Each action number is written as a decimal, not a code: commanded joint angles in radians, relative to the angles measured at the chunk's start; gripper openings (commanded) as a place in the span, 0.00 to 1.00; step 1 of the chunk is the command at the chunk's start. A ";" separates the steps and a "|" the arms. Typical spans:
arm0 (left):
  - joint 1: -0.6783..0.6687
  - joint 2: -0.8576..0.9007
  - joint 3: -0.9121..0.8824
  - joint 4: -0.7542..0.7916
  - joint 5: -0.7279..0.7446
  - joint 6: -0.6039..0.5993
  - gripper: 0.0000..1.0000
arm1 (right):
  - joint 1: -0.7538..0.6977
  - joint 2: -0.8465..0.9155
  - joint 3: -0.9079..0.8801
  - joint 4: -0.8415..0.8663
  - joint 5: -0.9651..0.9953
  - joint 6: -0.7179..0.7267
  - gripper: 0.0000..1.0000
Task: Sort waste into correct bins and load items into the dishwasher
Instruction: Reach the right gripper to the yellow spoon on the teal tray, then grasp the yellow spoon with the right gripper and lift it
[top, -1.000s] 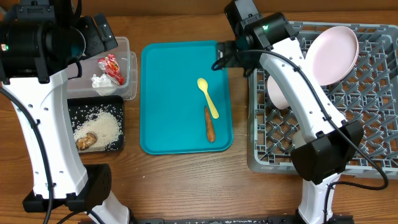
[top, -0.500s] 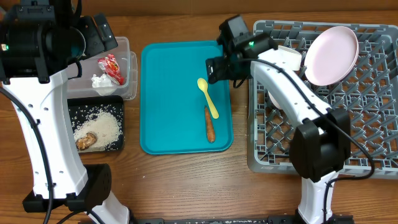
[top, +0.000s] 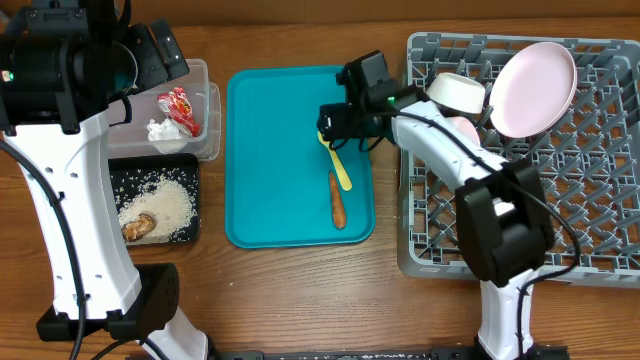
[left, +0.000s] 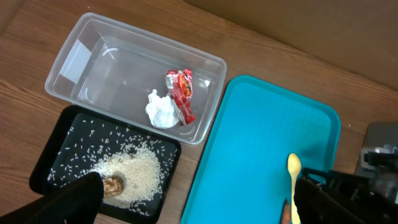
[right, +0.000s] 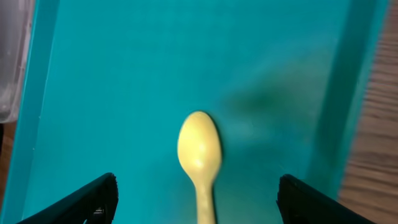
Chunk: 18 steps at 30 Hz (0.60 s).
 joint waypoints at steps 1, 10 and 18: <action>0.000 0.005 0.010 0.005 0.008 -0.014 1.00 | 0.033 0.042 -0.007 0.011 0.023 0.019 0.80; 0.000 0.005 0.010 0.005 0.008 -0.014 1.00 | 0.083 0.074 -0.007 0.046 0.183 0.045 0.66; 0.000 0.005 0.010 0.005 0.008 -0.013 1.00 | 0.095 0.118 -0.007 0.084 0.268 0.092 0.59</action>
